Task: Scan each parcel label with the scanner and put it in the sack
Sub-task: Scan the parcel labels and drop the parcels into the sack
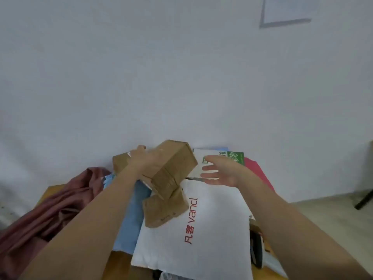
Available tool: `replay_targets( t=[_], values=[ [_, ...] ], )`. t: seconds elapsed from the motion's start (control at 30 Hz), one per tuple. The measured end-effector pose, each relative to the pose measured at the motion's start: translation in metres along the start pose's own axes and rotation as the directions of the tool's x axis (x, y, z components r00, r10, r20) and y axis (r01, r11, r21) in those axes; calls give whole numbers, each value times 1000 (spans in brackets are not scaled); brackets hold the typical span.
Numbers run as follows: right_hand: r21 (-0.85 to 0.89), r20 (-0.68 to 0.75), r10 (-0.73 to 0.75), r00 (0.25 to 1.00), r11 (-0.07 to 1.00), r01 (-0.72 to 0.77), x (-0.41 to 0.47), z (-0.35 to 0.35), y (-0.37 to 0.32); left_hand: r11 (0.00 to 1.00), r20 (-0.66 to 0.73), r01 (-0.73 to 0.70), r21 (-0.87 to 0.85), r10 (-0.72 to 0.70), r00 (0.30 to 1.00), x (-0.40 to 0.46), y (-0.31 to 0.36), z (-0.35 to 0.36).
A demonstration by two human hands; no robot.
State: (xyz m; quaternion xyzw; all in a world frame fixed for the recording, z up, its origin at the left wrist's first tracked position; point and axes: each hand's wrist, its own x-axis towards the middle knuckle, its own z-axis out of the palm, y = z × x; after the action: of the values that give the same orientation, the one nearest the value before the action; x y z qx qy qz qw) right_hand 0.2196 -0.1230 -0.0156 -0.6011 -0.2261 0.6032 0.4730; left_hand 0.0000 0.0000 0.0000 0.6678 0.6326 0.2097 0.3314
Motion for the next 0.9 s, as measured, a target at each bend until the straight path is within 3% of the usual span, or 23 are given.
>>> replay_targets(
  t=[0.23,0.43,0.53,0.67,0.73,0.83,0.9],
  values=[
    [-145,-19,177,984,973,-178,54,32,10,996,304,-39,-83,63,950,34,-31,2],
    [-51,-27,212,977,976,-214,86,42,11,994,346,-107,-19,107,932,50,-35,8],
    [-16,-92,167,982,986,-169,90,49,-4,995,341,-98,-5,94,935,56,-32,9],
    [-130,-71,46,996,990,-55,88,52,-35,927,423,30,-375,142,895,64,-18,3],
    [-194,-27,-8,1000,981,2,83,54,-50,888,443,69,-454,158,883,64,-8,2],
    [-239,35,-94,995,966,99,72,58,-67,856,329,43,-514,150,932,63,4,5],
    [-269,68,-160,985,948,173,64,59,-74,890,220,-3,-455,116,969,66,13,8]
  ],
)
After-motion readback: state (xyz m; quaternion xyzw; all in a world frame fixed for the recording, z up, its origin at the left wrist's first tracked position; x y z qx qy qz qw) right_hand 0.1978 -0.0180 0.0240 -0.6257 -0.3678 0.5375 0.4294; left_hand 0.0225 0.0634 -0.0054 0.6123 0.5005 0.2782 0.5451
